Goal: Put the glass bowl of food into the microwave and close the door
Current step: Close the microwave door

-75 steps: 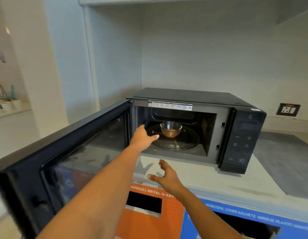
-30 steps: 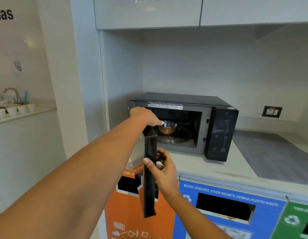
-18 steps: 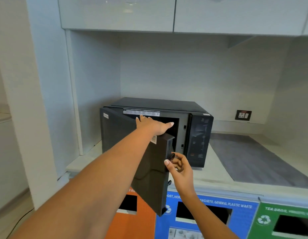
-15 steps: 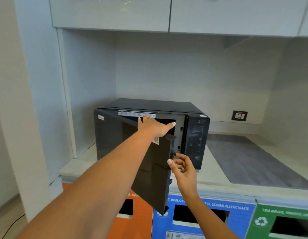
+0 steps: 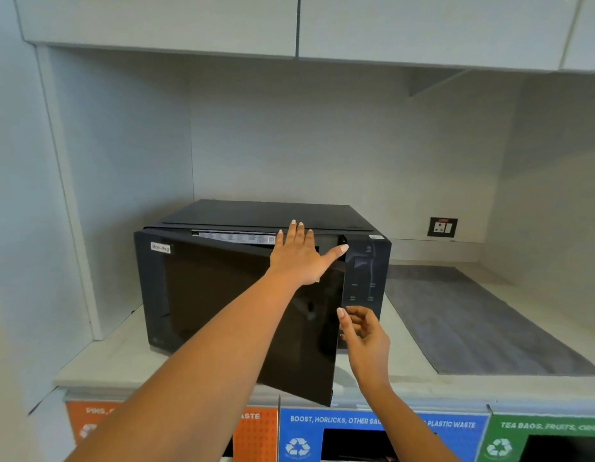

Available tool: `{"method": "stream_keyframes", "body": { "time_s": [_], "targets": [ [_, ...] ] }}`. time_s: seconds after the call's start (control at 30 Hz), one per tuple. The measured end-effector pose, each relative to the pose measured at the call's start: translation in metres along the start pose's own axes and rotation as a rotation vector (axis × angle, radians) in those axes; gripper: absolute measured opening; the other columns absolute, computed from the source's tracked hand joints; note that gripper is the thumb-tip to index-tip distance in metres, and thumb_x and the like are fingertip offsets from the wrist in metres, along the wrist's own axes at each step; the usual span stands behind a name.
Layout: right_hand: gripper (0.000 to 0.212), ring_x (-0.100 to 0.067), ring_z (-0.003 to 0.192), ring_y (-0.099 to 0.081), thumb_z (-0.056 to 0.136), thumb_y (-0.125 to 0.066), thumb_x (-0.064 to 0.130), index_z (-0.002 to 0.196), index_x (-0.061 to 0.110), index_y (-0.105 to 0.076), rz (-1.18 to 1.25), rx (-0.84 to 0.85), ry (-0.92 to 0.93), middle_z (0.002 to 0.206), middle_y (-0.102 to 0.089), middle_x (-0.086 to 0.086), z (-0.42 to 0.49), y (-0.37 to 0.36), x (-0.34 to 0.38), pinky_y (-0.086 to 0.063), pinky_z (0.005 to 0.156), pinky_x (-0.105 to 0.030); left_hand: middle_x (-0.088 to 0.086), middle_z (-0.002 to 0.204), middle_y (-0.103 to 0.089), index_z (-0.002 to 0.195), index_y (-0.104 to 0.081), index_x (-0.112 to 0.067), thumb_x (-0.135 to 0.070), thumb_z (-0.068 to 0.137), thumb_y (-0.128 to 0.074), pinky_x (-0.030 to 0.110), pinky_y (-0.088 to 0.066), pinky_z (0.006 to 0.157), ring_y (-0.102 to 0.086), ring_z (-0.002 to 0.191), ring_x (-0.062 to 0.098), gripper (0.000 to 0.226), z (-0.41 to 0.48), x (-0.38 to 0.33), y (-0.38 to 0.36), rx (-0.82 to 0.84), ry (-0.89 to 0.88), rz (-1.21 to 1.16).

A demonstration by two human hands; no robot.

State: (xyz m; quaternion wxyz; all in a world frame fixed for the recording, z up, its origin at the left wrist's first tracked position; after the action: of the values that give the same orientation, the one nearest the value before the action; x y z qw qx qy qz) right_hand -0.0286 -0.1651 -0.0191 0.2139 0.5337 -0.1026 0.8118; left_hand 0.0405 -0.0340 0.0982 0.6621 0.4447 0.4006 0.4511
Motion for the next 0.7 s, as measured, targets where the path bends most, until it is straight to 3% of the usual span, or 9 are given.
{"method": "stream_keyframes", "body": {
  "time_s": [0.1,0.27,0.7],
  "targets": [
    [0.022,-0.011,0.082,-0.060,0.085,-0.058,0.027,0.105,0.016,-0.056,-0.045,0.006,0.013,0.091,-0.062,0.003,0.009,-0.001,-0.001,-0.047,0.073,-0.011,0.008,0.161,0.002,0.151,-0.010,-0.011,-0.073,0.084,-0.012,0.044,0.004,0.118,0.010,0.148,0.022,0.091,0.009,-0.003,-0.003,-0.015,-0.026,0.014],
    [0.026,-0.012,0.090,-0.059,0.086,-0.057,0.024,0.110,0.015,-0.058,-0.091,0.023,0.036,0.097,-0.062,0.004,0.026,-0.004,0.002,-0.050,0.089,-0.030,0.007,0.161,0.000,0.151,-0.012,-0.013,-0.075,0.083,-0.017,0.044,0.007,0.118,0.010,0.148,0.022,0.092,0.023,-0.009,-0.005,-0.016,-0.101,0.028],
    [0.033,-0.014,0.090,-0.058,0.081,-0.064,0.017,0.112,0.006,-0.061,-0.233,0.019,0.011,0.112,-0.067,-0.014,0.051,-0.013,-0.005,-0.048,0.094,-0.034,0.009,0.161,0.003,0.151,-0.005,-0.011,-0.079,0.071,-0.046,0.044,0.006,0.118,0.010,0.148,0.024,0.113,0.047,-0.009,-0.016,0.018,-0.166,0.100]
  ]
}}
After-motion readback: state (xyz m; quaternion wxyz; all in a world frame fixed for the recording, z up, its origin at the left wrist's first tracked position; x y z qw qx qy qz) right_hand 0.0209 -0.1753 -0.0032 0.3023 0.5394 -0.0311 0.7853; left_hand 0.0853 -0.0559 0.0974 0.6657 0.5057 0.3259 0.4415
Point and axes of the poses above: each hand's wrist, its own z-axis towards the middle knuckle, its own y-axis out of the back of the hand, x = y × z, the point moved 9 cm from there along z, towards the middle knuckle
